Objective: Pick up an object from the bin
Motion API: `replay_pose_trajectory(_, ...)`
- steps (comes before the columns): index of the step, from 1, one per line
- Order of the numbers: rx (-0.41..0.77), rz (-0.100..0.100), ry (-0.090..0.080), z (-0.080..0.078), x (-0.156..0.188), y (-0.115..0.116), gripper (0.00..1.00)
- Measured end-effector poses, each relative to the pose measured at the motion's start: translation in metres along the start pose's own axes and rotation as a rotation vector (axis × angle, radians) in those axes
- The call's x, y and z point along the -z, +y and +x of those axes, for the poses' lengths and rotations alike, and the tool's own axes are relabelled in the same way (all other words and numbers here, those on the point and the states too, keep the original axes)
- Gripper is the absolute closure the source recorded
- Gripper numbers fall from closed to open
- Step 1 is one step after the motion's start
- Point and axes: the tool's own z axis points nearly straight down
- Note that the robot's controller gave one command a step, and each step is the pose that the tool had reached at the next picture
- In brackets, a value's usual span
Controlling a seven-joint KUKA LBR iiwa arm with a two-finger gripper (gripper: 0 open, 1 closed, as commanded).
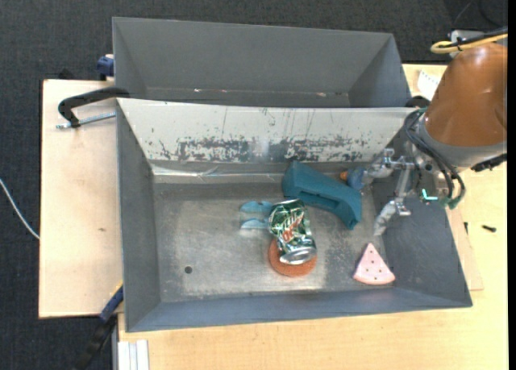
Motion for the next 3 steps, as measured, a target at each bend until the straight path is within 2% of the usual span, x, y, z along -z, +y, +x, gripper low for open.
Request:
replay_pose_trajectory(1,0.001,0.001,-0.007,-0.002,0.004,0.0,0.0)
replay_pose_trajectory(2,0.074,0.001,-0.012,-0.008,0.024,0.091,1.0)
replay_pose_trajectory(3,0.073,0.001,-0.011,-0.008,0.024,0.09,0.0)
